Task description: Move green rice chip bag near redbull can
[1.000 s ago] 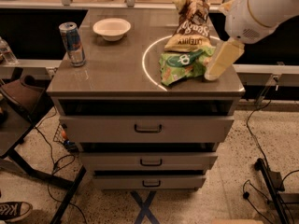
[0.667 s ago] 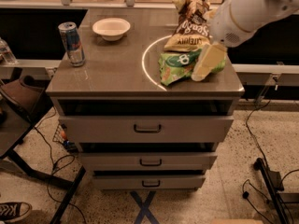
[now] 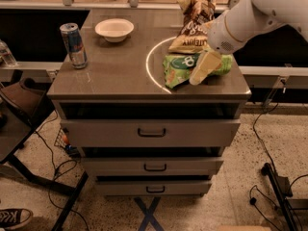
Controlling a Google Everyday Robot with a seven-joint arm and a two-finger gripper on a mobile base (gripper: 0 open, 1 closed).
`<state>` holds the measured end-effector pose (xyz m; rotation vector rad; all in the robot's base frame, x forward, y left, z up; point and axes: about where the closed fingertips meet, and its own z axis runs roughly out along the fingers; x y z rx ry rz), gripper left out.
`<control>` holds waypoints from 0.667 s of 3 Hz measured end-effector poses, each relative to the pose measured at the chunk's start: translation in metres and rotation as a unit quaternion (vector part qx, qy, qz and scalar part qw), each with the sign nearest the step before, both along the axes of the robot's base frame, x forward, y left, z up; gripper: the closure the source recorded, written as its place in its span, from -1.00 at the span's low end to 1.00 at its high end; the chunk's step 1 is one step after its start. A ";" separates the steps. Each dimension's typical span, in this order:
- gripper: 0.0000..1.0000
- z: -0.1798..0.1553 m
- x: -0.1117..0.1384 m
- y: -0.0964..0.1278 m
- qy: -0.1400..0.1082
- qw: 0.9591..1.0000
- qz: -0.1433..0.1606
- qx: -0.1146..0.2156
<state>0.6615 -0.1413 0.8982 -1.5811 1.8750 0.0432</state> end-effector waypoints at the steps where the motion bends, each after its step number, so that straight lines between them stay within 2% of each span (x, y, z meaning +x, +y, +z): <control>1: -0.65 -0.015 0.019 0.006 0.006 1.000 0.004 0.012; 2: -0.16 -0.017 0.019 0.007 0.008 1.000 0.005 0.012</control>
Offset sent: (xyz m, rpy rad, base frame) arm 0.0161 0.0052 -0.0127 0.0210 0.0110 0.0068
